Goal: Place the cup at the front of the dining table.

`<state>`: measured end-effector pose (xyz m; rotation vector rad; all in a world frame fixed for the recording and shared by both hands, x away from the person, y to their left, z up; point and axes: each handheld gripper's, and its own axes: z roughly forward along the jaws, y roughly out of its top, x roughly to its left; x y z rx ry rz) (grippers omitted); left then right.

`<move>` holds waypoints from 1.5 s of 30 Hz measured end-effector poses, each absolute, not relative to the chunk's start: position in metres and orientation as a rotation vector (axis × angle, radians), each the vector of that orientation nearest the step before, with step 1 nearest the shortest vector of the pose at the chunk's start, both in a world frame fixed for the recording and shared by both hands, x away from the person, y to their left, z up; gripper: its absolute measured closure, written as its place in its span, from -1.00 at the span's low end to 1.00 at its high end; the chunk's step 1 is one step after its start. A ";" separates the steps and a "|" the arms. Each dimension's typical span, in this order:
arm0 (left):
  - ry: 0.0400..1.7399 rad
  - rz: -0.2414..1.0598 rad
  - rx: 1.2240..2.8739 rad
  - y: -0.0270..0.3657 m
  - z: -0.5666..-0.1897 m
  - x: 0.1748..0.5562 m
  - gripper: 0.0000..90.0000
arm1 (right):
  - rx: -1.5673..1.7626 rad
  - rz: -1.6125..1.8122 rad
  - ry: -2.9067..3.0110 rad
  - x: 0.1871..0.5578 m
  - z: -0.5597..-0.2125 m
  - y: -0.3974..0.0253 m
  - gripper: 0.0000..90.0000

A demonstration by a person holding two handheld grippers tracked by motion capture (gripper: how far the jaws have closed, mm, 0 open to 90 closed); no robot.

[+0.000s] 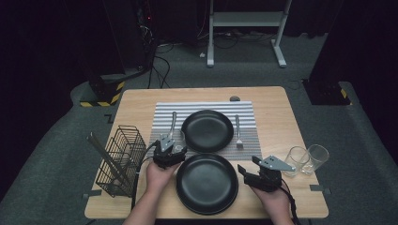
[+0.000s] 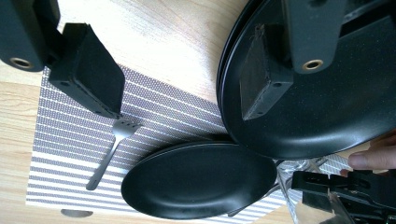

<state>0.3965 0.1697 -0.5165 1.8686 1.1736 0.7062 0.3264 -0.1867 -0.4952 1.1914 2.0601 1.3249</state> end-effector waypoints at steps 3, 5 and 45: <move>1.178 0.746 1.915 0.168 -0.517 0.390 -0.35 | 1.185 1.327 2.058 0.326 -0.494 -0.187 -0.32; 1.183 0.746 1.915 0.169 -0.517 0.388 -0.31 | 1.187 1.328 2.055 0.326 -0.494 -0.187 -0.32; 1.154 0.782 1.972 0.177 -0.518 0.322 0.35 | 1.215 1.273 2.059 0.330 -0.504 -0.195 -0.09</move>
